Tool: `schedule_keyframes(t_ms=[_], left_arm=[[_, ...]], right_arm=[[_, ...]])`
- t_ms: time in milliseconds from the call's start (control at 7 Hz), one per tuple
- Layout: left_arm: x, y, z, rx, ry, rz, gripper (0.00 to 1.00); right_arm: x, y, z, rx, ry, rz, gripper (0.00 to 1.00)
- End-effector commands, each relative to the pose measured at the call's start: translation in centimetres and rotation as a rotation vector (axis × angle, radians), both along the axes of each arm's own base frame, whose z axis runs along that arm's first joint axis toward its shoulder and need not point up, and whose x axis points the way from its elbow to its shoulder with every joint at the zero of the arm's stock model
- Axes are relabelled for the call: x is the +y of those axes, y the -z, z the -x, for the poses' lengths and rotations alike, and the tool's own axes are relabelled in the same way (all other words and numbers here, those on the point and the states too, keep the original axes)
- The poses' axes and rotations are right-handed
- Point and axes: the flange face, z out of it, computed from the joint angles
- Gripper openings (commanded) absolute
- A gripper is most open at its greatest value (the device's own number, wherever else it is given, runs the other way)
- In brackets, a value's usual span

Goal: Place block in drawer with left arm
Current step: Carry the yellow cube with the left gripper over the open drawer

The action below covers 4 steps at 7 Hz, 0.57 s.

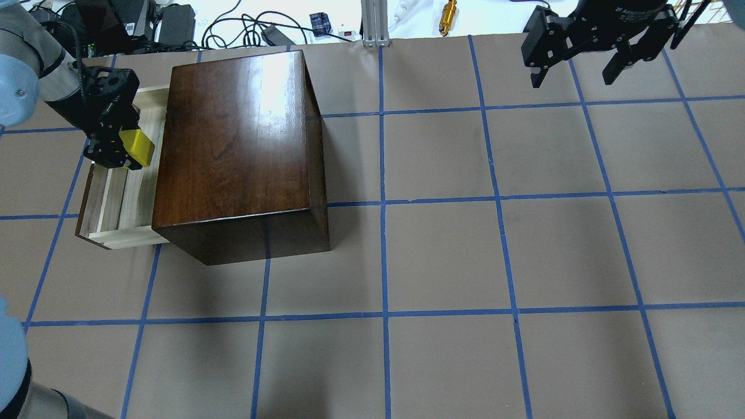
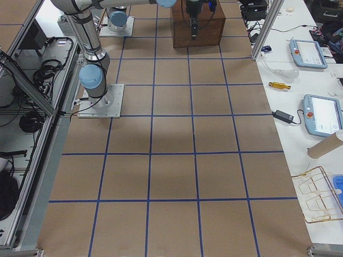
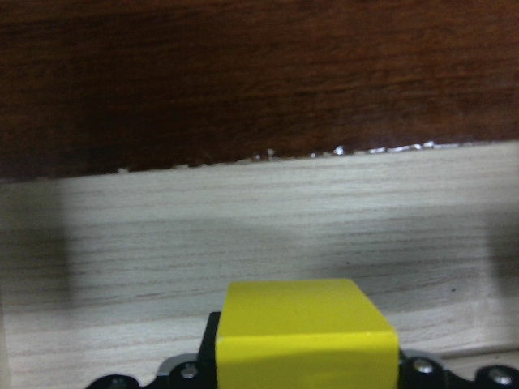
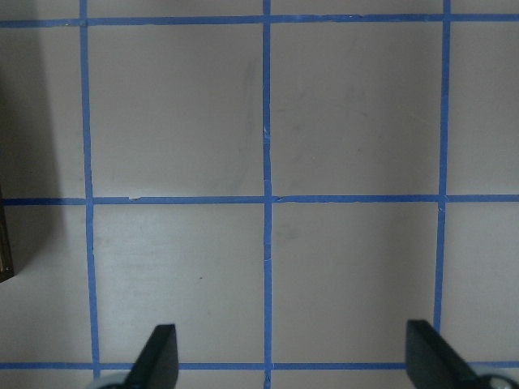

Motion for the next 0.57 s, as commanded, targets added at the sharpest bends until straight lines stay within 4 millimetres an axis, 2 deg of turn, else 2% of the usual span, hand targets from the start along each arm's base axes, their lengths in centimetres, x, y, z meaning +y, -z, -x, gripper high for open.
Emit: schedule_keyframes(t_ms=[0,143,286,429], left_arm=[[0.50,0.96,0.20,0.006,-0.006,-0.018,0.60],[0.59,1.11,0.22,0.006,-0.006,-0.022,0.68],[0.64,1.02,0.13,0.004,-0.007,-0.022,0.71],[0.66,0.79,0.14,0.003,-0.006,-0.019,0.94]], right_arm=[[0.03,-0.04,0.01,0.001,0.000,0.001,1.00],[0.03,-0.05,0.00,0.000,0.000,0.001,1.00],[-0.04,0.03,0.09,0.001,0.002,-0.001,1.00],[0.03,-0.04,0.01,0.001,0.000,0.001,1.00]])
